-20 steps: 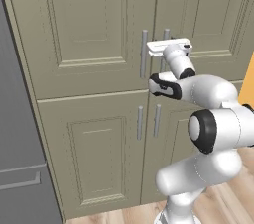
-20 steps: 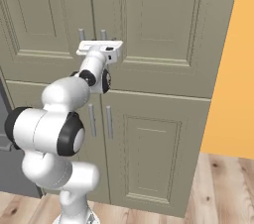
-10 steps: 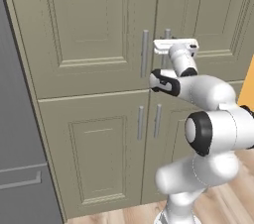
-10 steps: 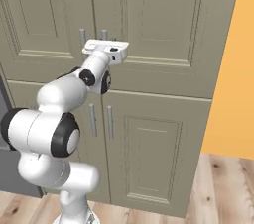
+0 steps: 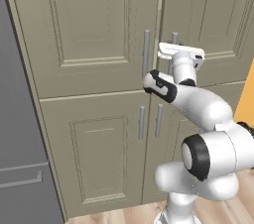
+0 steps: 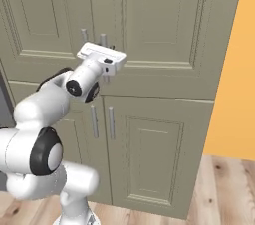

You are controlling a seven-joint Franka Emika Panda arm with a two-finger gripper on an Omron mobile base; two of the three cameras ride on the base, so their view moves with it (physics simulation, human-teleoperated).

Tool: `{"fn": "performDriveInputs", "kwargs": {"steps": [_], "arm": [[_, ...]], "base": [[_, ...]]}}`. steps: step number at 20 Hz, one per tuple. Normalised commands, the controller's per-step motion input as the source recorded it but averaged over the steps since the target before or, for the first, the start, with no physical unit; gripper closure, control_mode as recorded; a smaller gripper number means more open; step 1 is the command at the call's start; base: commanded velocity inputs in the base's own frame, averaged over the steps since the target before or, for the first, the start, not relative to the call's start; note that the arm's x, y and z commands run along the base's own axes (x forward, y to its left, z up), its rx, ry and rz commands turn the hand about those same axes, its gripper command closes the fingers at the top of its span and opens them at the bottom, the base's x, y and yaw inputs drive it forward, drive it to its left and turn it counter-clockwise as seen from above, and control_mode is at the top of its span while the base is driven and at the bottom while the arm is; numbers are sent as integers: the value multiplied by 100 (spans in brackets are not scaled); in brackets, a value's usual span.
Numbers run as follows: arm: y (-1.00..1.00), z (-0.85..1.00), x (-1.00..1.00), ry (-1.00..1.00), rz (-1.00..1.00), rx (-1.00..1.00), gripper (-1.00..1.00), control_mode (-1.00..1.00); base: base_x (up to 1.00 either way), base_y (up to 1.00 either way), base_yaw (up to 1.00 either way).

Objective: Move the syrup bottle and condiment bottle from the cabinet to the dining counter.

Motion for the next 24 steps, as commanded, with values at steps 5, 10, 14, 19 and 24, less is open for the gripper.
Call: {"fn": "performDriveInputs", "kwargs": {"steps": [5,10,14,19,24], "arm": [[-100,0,-100,-9,-5,19,100,-100],[-100,0,-100,-6,-4,20,100,-100],[-100,0,-100,0,-3,20,100,-100],[-100,0,-100,0,-3,17,-100,-100],[-69,0,-100,-2,0,12,-100,-100]], "base": [[0,0,0],[0,0,0],[0,0,0],[0,0,0],[0,0,0]]}}
